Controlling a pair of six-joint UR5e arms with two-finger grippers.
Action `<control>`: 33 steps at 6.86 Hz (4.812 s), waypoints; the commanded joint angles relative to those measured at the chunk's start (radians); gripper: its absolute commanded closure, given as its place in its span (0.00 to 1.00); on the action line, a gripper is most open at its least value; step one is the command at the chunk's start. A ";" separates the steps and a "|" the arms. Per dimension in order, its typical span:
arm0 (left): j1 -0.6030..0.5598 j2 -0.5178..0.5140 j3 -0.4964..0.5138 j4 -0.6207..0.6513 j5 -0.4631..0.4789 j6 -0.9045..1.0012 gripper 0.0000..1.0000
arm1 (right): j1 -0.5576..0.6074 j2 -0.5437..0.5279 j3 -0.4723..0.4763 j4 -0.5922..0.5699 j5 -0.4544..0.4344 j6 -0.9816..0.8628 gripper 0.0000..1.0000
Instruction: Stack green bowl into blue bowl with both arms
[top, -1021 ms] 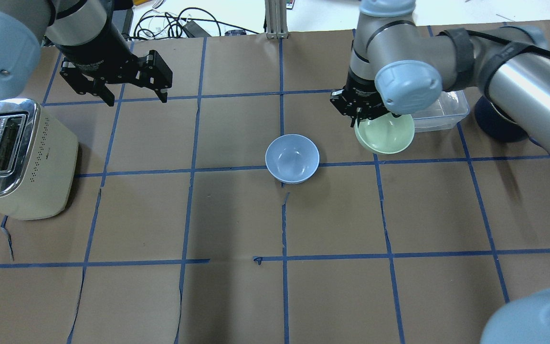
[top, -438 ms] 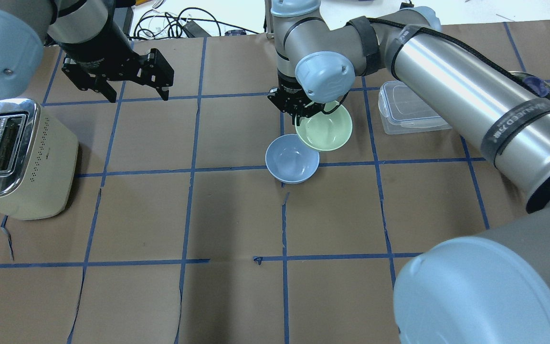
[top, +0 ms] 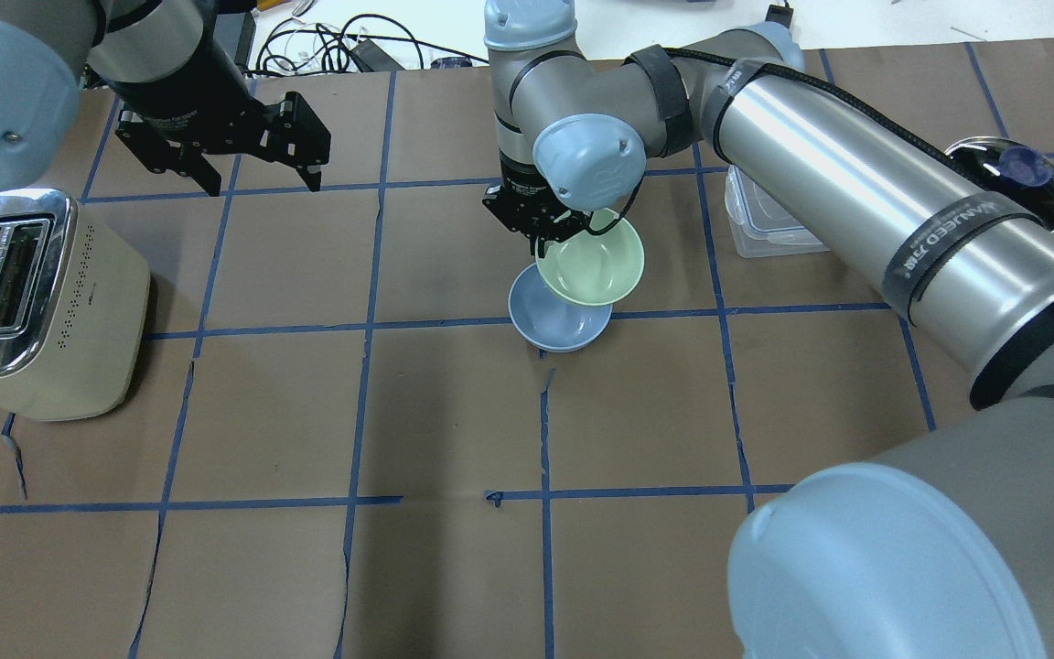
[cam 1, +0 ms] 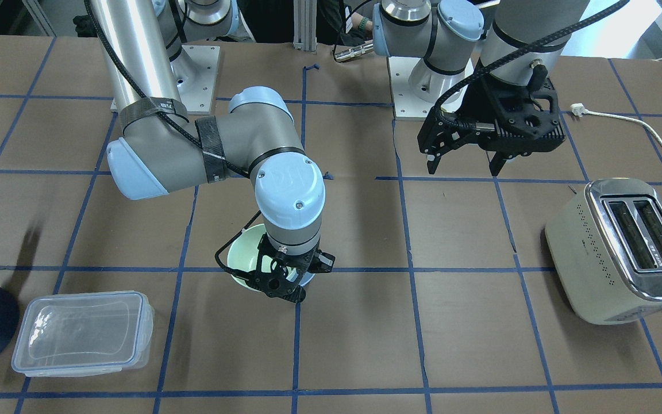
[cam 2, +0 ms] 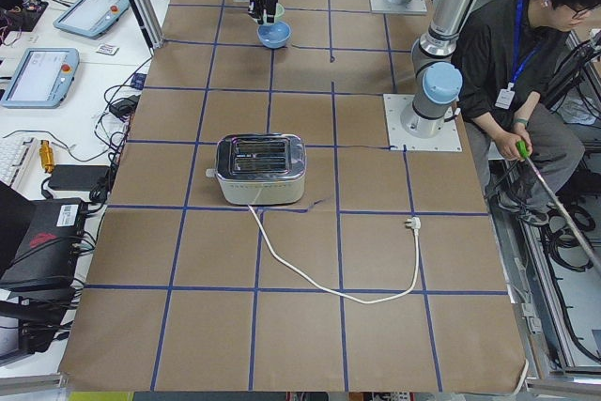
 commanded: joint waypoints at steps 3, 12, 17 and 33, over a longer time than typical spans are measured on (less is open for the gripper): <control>0.000 0.002 -0.001 0.002 0.003 0.001 0.00 | 0.028 0.005 0.002 0.035 0.003 0.043 1.00; 0.003 0.006 -0.012 0.002 0.001 0.002 0.00 | 0.007 0.004 -0.017 -0.028 -0.006 0.019 0.09; 0.002 0.007 -0.010 0.003 0.001 0.002 0.00 | -0.384 -0.233 -0.021 0.164 -0.003 -0.473 0.00; 0.000 0.005 -0.010 0.003 0.001 0.002 0.00 | -0.363 -0.621 0.251 0.248 -0.044 -0.693 0.00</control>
